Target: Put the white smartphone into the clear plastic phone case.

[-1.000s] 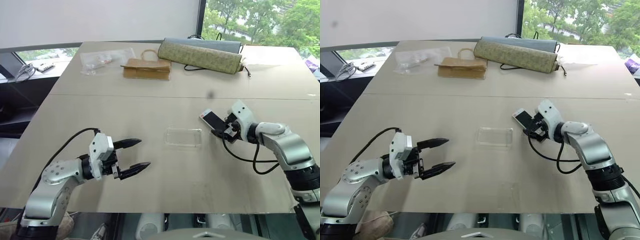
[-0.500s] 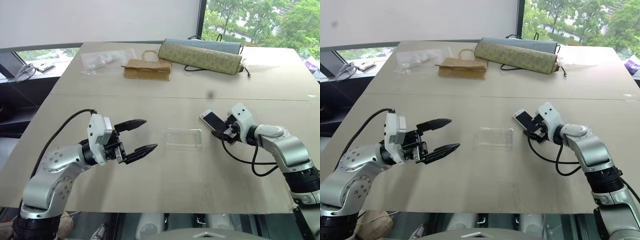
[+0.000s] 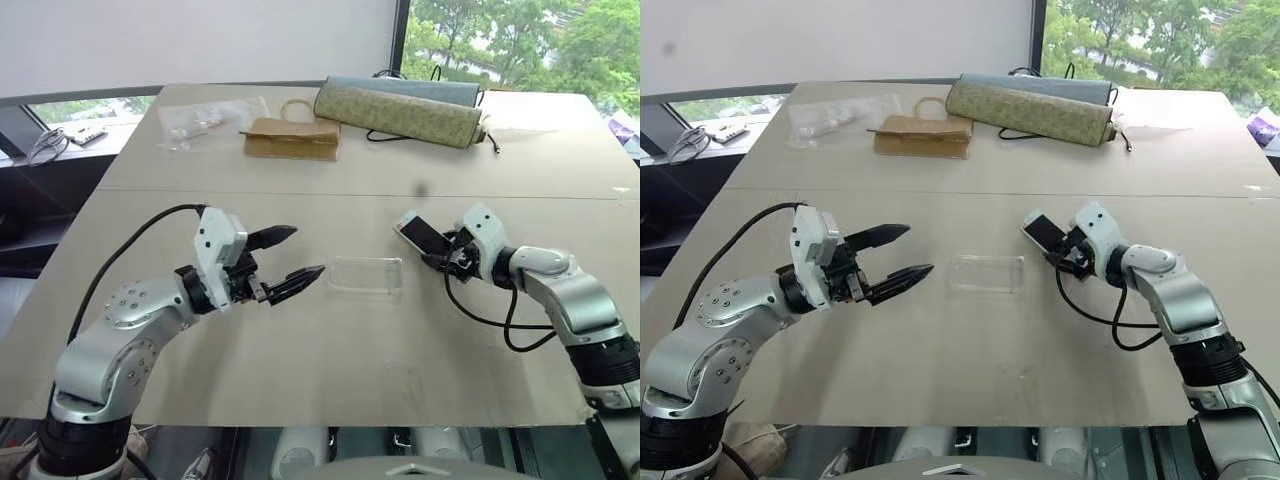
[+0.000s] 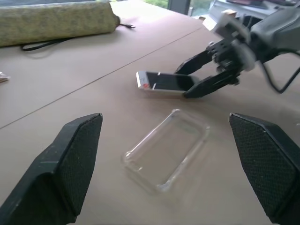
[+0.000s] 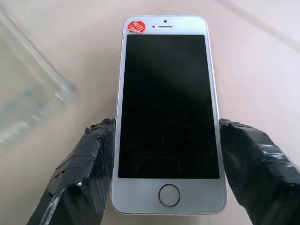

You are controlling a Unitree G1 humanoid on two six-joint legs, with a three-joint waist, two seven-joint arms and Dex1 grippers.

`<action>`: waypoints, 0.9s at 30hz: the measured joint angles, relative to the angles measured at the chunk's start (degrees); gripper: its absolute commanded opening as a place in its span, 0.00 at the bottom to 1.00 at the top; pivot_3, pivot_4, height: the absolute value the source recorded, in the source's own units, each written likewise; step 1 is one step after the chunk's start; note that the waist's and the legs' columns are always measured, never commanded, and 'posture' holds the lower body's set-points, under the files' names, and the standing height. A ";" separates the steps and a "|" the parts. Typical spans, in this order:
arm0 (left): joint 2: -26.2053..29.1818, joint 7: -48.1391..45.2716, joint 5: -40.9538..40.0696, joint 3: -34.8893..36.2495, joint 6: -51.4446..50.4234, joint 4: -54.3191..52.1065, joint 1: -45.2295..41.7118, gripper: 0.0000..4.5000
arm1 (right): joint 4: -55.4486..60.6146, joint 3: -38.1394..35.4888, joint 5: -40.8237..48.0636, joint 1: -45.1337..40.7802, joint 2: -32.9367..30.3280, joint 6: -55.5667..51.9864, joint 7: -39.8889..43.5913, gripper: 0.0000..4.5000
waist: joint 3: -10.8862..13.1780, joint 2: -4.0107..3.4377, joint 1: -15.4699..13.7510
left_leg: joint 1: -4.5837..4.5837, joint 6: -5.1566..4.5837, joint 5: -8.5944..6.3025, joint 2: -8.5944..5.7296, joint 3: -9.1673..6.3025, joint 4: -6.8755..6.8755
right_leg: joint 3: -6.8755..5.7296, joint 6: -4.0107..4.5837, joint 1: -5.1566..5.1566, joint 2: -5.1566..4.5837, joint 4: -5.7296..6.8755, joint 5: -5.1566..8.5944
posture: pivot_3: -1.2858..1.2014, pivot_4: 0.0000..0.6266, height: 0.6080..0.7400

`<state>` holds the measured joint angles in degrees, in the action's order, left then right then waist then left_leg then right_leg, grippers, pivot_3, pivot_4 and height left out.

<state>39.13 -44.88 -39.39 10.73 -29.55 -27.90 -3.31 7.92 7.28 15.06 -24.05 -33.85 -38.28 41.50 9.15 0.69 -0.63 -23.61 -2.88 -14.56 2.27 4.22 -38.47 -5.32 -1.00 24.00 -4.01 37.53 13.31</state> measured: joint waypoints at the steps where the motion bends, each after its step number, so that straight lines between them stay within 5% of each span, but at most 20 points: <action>1: -1.00 -1.38 0.20 -0.08 2.01 1.00 0.78 1.00 | 1.16 0.14 0.69 -0.69 -0.16 0.63 1.51 0.65 | 0.01 -0.01 0.03 | -0.03 0.00 0.00 0.00 0.04 0.01 | 0.00 0.00 0.06 0.01 0.00 0.00 | 0.52 0.24 1.00; 13: 2.58 -13.74 2.52 0.01 6.27 8.73 6.75 1.00 | 3.91 15.01 -6.03 -8.93 -5.66 5.32 14.96 0.65 | 0.05 0.00 -0.07 | -0.12 -0.01 0.00 0.00 0.09 0.02 | -0.07 0.01 0.16 -0.04 -0.10 0.00 | 0.52 0.24 1.00; 27: 1.60 -15.97 7.33 -0.82 11.50 12.44 7.75 1.00 | 1.29 19.89 -11.54 -12.79 -4.86 7.72 21.07 0.65 | 0.05 0.00 -0.06 | -0.12 0.01 0.00 0.02 0.06 0.03 | -0.11 0.02 0.16 -0.04 -0.07 -0.01 | 0.52 0.24 1.00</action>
<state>40.73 -60.85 -32.05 9.91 -18.05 -15.46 4.45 9.21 27.17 3.52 -36.84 -38.71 -30.55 62.57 9.19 0.69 -0.69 -23.73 -2.87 -14.56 2.29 4.28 -38.44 -5.43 -0.98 24.16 -4.06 37.46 13.31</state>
